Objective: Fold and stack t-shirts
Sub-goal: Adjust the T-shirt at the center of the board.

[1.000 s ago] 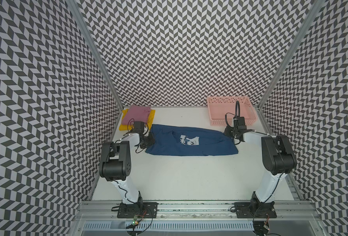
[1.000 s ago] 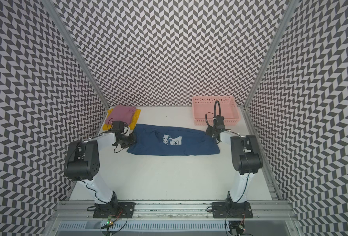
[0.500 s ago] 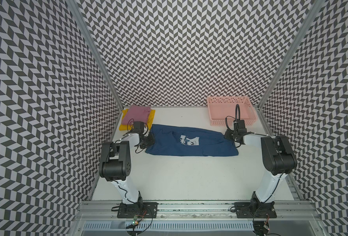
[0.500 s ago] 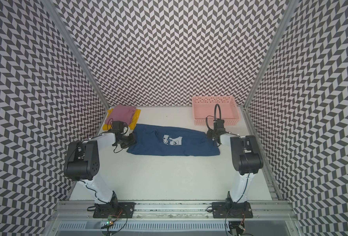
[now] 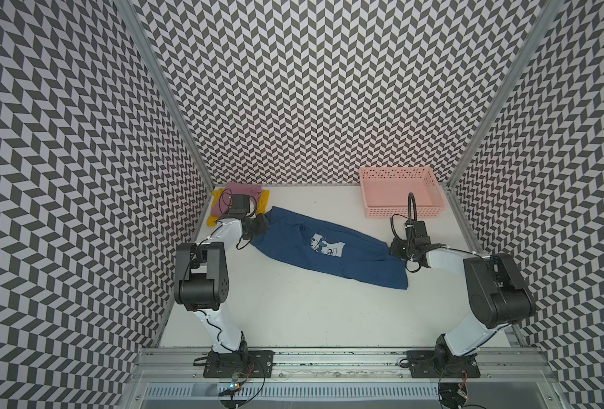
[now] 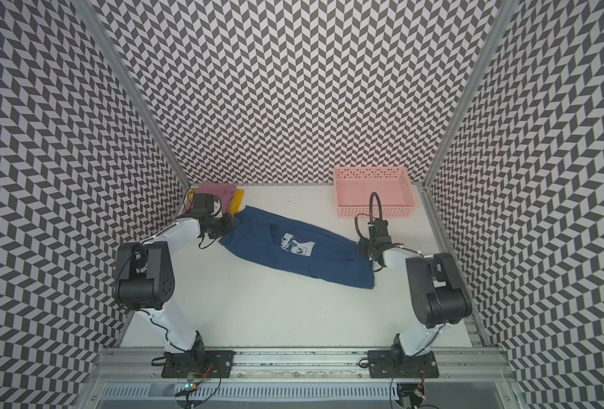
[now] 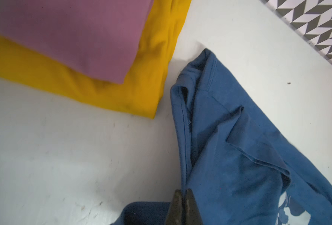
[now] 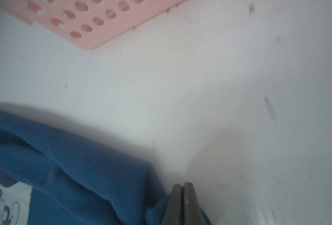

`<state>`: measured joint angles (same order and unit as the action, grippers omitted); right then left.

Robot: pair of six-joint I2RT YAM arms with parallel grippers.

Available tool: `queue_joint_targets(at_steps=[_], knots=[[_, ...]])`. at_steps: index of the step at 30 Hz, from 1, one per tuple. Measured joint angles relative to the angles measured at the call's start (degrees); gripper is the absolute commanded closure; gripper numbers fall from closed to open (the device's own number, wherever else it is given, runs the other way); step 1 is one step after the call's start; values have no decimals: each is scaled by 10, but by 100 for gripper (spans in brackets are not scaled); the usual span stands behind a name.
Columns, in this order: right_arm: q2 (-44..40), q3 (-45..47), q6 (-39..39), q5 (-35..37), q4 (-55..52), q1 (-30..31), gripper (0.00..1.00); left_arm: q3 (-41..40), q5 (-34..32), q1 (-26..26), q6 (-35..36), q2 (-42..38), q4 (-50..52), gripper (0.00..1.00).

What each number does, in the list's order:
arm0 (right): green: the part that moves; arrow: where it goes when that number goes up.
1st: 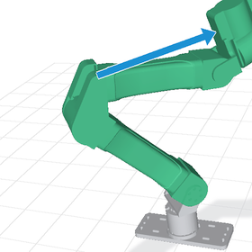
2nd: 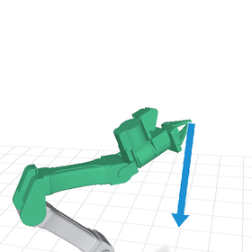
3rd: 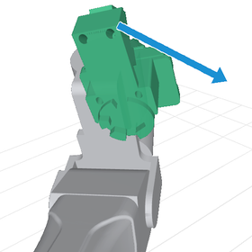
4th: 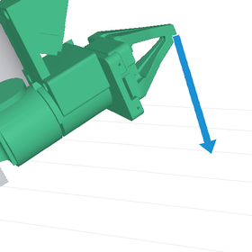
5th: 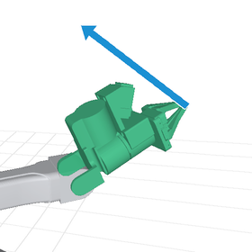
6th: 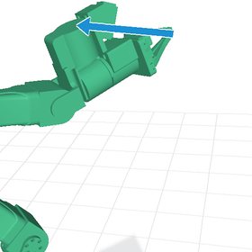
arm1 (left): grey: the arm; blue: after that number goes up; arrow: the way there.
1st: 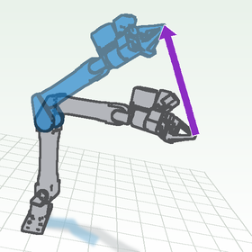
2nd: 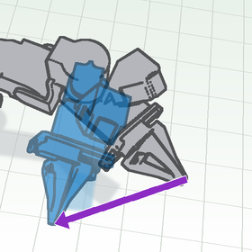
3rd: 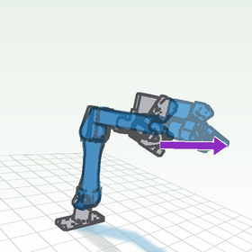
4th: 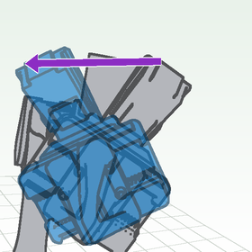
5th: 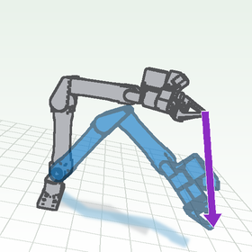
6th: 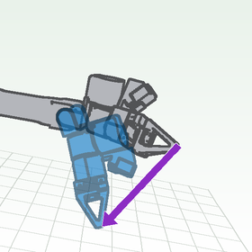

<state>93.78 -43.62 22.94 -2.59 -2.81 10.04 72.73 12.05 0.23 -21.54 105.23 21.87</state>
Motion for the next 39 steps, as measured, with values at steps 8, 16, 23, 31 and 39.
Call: queue_joint_targets(at_steps=[8, 16, 23, 31, 39], knots=[[-113, 75, 41, 2, -30, 117, 100, 110, -19, -24, -6, 104, -7, 100], [-189, 125, 75, -1, -69, 173, 100, 223, -24, -28, -7, 197, -7, 100], [-273, 148, 97, -6, -116, 223, 100, 323, -17, -35, -18, 257, -10, 100], [-324, 173, 126, -20, -166, 273, 100, 432, -1, -50, -26, 334, -18, 100], [-358, 182, 162, -31, -208, 334, 100, 474, 9, -65, -32, 387, -19, 100]])
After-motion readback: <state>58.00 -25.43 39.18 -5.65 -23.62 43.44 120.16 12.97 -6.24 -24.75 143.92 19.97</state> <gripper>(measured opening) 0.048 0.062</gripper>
